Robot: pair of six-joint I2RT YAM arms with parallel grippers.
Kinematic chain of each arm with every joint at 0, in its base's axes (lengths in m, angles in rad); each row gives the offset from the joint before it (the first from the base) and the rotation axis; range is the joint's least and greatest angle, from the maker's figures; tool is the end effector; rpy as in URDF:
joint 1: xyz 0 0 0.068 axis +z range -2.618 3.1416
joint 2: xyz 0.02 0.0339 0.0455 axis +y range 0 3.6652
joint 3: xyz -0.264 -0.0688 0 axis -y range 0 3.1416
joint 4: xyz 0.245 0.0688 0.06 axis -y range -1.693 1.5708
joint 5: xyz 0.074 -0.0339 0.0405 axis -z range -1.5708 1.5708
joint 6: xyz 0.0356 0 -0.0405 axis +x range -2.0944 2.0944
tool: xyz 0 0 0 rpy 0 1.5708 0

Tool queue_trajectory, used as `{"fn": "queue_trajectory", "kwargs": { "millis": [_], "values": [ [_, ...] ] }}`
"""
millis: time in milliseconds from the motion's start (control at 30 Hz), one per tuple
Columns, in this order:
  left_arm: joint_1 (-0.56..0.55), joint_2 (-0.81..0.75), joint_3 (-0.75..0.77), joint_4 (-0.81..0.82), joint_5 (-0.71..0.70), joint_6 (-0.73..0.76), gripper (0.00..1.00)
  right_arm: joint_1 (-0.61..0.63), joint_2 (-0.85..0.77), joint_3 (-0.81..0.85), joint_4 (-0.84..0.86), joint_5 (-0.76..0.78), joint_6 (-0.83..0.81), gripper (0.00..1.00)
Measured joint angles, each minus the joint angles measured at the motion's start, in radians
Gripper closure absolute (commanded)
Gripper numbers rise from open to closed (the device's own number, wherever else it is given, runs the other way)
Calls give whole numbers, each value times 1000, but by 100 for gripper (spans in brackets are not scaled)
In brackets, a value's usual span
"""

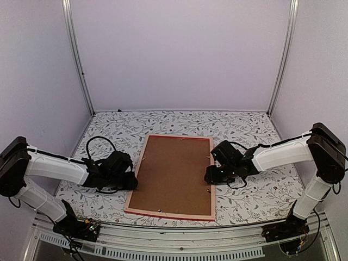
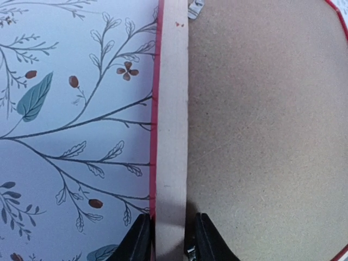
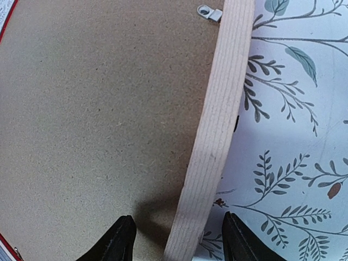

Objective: Put the photo into the frame
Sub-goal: Press the fastener onto the backboard.

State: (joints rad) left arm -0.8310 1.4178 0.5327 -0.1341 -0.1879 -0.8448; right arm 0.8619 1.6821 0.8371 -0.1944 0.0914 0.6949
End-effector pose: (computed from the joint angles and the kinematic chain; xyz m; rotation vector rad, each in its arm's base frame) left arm 0.1657 -0.1716 0.1300 -0.0876 2.6098 -0.3845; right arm 0.2058 0.2349 0.1381 -0.1895 2.6626 0.4231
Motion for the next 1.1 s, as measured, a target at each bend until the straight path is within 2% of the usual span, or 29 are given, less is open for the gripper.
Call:
{"fn": "queue_trajectory", "kwargs": {
  "millis": [133,267,500,700,833,1100],
  "values": [
    [0,-25,-31,16,-7,-14,81,1,2,2,2,-1,0,42],
    [0,-42,-50,30,-6,-17,81,1,2,2,3,0,0,42],
    [0,-43,-41,11,-17,-14,51,1,2,2,2,5,0,42],
    [2,-43,-18,-53,-31,8,31,1,0,2,-4,8,1,42],
    [3,-43,6,-95,-29,38,25,1,0,4,-11,9,2,43],
    [3,-46,51,-120,-33,86,21,6,-21,0,-39,-15,-16,30]
  ]
}}
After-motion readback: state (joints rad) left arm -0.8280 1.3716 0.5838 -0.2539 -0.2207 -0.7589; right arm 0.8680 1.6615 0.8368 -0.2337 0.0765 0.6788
